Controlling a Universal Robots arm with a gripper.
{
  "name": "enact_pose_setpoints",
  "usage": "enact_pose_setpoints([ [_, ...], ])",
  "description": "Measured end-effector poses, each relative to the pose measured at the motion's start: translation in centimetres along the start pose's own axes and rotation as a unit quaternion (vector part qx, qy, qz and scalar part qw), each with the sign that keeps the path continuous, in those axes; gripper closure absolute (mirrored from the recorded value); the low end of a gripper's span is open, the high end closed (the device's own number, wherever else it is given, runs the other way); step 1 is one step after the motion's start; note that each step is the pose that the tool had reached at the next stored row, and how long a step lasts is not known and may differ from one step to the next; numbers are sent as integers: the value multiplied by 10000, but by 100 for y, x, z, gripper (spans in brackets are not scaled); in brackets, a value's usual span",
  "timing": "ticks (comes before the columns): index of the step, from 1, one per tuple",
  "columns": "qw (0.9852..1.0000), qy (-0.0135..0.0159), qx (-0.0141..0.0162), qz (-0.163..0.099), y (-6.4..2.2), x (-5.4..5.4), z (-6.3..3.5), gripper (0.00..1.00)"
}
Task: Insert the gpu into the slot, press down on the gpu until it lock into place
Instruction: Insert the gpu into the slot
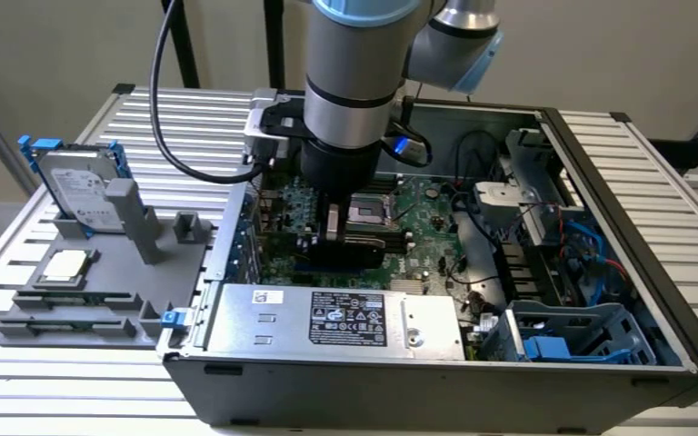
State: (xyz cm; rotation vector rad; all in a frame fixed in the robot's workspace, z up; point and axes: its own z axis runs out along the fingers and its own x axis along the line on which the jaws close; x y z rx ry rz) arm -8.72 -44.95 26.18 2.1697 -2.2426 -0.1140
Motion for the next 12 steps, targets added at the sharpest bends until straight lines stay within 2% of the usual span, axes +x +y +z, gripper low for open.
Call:
enact_pose_setpoints([
  [12,10000,0,-10,1,-15,0,13,74],
])
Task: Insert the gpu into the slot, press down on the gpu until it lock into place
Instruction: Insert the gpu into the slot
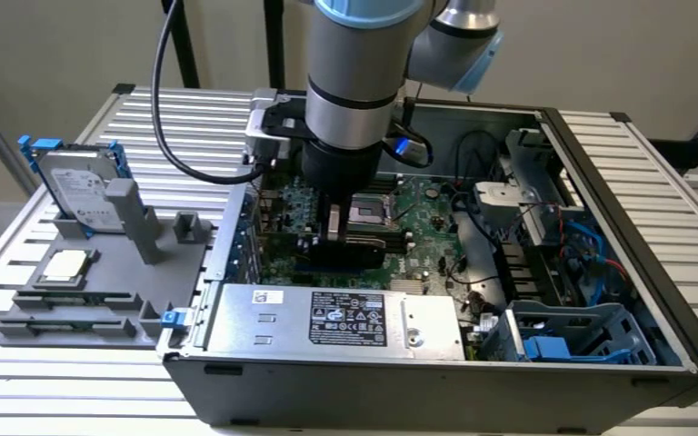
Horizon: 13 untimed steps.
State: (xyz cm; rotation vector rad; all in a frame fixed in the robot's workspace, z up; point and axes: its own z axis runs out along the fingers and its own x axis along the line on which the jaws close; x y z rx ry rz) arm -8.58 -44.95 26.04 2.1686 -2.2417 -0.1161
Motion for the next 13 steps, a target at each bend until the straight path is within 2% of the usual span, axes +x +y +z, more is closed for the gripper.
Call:
enact_pose_setpoints([
  [7,10000,-1,-37,1,-1,0,4,74],
  [13,10000,0,-40,1,-1,0,4,74],
])
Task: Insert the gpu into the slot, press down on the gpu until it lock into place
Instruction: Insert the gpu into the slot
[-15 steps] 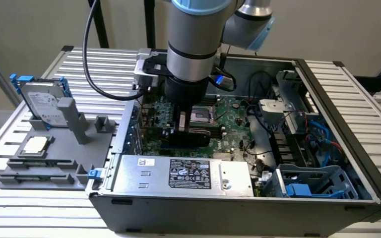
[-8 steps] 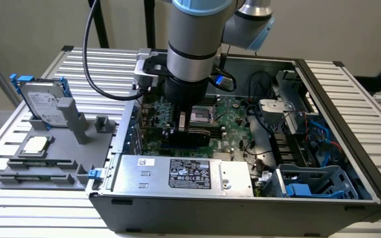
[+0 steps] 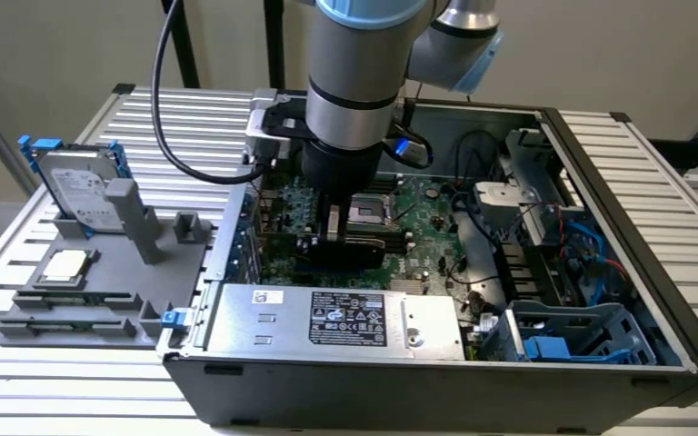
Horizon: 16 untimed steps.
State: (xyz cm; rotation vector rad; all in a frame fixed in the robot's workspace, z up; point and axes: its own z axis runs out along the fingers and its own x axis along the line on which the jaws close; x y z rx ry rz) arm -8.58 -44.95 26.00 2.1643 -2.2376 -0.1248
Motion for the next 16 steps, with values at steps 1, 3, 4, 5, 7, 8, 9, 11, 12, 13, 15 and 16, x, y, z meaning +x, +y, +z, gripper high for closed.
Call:
enact_pose_setpoints([
  [1,10000,0,0,0,0,0,0,74],
  [3,10000,0,0,0,0,0,0,74],
  [4,10000,0,0,0,0,0,0,74],
  [5,10000,0,0,0,0,0,0,74],
  [7,10000,0,0,0,0,0,0,74],
  [8,10000,0,0,0,0,0,0,74],
  [9,10000,0,0,0,0,0,0,74],
  [11,10000,0,0,0,0,0,0,74],
  [12,10000,0,0,0,0,0,0,74],
  [13,10000,0,0,0,0,0,0,74],
  [15,10000,0,0,0,0,0,0,74],
  [16,10000,0,0,0,0,0,0,74],
])
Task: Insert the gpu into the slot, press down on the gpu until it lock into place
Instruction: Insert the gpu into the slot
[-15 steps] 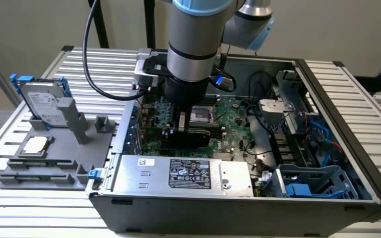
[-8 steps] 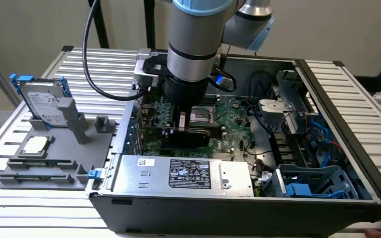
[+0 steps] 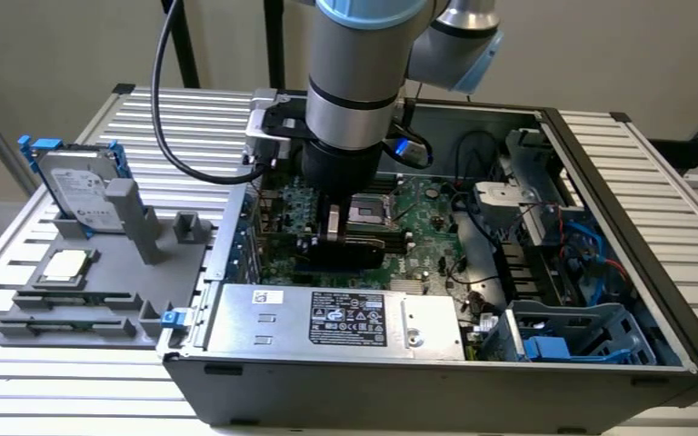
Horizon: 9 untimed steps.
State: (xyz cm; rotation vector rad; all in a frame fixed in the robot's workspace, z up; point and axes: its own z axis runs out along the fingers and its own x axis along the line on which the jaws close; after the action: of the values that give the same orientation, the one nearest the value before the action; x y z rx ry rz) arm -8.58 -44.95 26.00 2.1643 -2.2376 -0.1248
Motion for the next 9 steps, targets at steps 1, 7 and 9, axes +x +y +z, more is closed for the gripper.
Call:
enact_pose_setpoints([
  [1,10000,0,0,0,0,0,0,74],
  [7,10000,0,0,-8,0,-1,0,74],
  [9,10000,1,0,-16,0,-1,0,74],
])
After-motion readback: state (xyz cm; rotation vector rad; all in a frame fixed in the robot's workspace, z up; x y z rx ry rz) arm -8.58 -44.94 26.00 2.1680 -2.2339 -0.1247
